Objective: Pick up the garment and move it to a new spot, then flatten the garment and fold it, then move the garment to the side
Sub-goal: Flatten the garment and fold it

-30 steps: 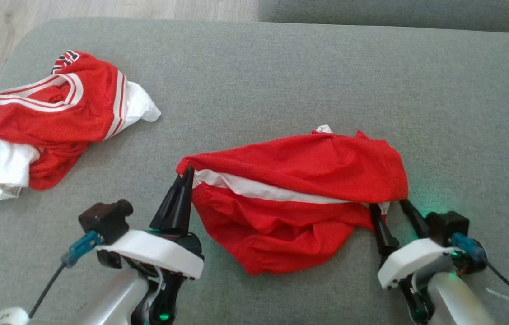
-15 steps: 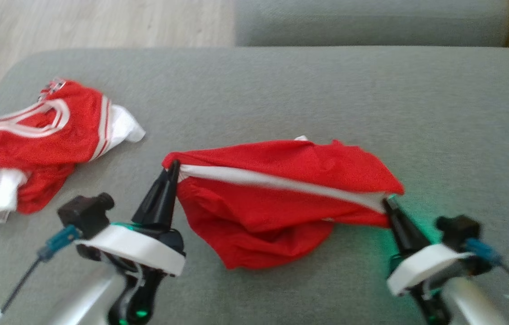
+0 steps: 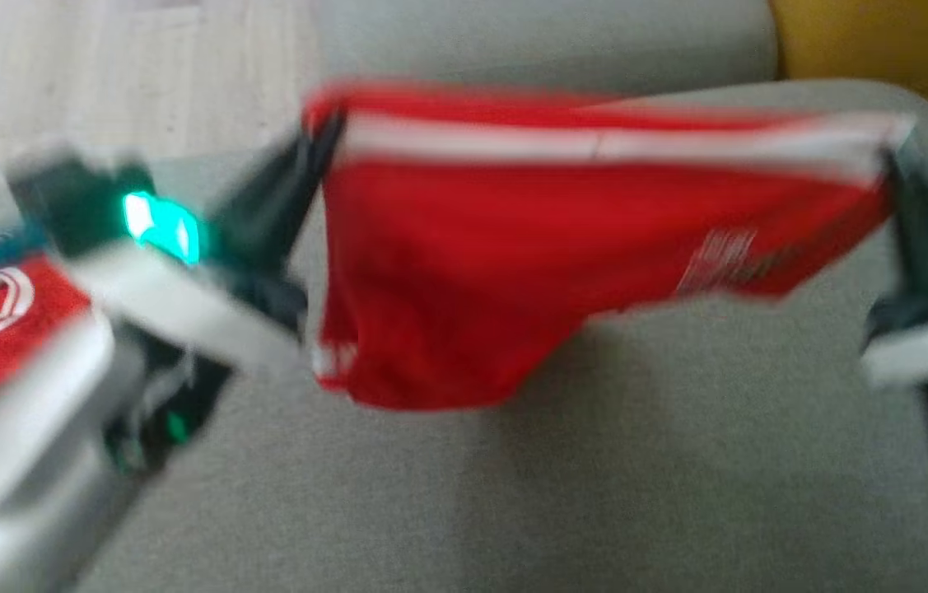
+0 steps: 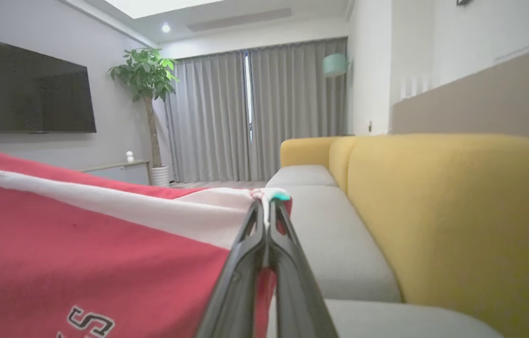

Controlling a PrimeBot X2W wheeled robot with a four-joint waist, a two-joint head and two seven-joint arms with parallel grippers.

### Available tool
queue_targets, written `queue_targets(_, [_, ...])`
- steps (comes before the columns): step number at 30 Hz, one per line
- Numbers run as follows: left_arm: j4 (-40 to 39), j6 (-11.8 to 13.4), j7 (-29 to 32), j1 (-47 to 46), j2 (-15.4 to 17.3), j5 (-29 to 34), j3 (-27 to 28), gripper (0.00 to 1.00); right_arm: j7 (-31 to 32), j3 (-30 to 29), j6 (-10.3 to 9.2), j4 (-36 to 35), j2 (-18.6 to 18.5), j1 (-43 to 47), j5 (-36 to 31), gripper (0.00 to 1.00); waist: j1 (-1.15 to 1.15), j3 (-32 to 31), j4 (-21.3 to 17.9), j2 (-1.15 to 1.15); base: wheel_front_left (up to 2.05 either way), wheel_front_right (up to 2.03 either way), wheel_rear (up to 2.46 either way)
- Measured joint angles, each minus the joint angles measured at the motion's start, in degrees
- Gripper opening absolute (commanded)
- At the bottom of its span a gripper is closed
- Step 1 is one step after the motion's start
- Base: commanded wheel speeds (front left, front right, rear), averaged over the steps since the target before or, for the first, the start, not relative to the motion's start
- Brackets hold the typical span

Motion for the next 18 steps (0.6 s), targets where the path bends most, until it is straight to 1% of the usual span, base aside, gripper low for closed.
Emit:
queue_targets(2, [1.33, -1.98, 0.88, -6.93, -0.48, 2.18, 0.01, 0.0, 1.56, -1.33, 0.0, -1.07, -1.13, -4.99, -0.01, 0.0, 0.0, 1.14, -0.53, 0.0, 0.0, 0.0, 0.0])
queue_targets(4, [4.85, -3.56, 0.93, -13.66, -1.44, 4.77, -0.2, 0.0, 3.07, -1.75, -0.01, -0.27, -1.48, -12.21, 0.44, 0.0, 0.01, 2.91, -0.86, 0.0, 0.0, 0.0, 0.0])
queue_targets(5, [9.27, -4.6, 0.78, -19.78, -3.14, 7.69, -0.81, 0.0, 4.0, -0.85, -0.01, 1.91, -2.03, -20.08, 0.66, 0.0, 0.02, 5.19, -1.14, 0.0, 0.0, 0.0, 0.0])
queue_targets(7, [14.62, -5.28, -1.14, -25.36, -4.97, 10.89, -1.96, 0.0, 4.21, 0.54, -0.01, 5.54, -2.36, -27.56, 0.92, 0.0, 0.02, 7.68, -1.42, 0.0, 0.0, 0.0, 0.0])
queue_targets(10, [23.1, -6.03, -7.14, -33.43, -8.25, 15.04, -2.47, 0.0, 1.88, 2.3, 0.0, 12.03, -2.88, -37.49, -0.18, 0.0, 0.04, 11.55, -1.84, 0.0, 0.0, 0.0, 0.0])
queue_targets(13, [30.09, -6.09, -14.71, -40.06, -11.13, 17.69, -2.56, 0.0, -2.09, 3.18, 0.0, 16.75, -2.83, -44.16, -0.68, 0.0, 0.04, 14.74, -2.31, 0.0, 0.0, 0.0, 0.0])
queue_targets(14, [31.82, -6.1, -16.08, -41.59, -11.71, 18.52, -2.61, 0.0, -3.3, 3.45, 0.0, 17.92, -2.83, -45.59, -0.69, 0.0, 0.04, 15.51, -2.47, 0.0, 0.0, 0.0, 0.0])
queue_targets(16, [33.74, -6.23, -17.39, -43.15, -12.56, 19.54, -2.78, 0.0, -5.39, 3.72, 0.0, 19.42, -2.83, -47.06, -0.74, 0.0, 0.05, 16.47, -2.82, -0.01, 0.0, 0.0, 0.0])
queue_targets(18, [33.5, -6.46, -17.81, -43.04, -12.69, 19.58, -4.21, 0.0, -6.69, 3.88, -0.01, 19.97, -2.87, -47.09, -0.58, 0.0, 0.03, 16.71, -3.19, 0.0, 0.0, 0.0, 0.0])
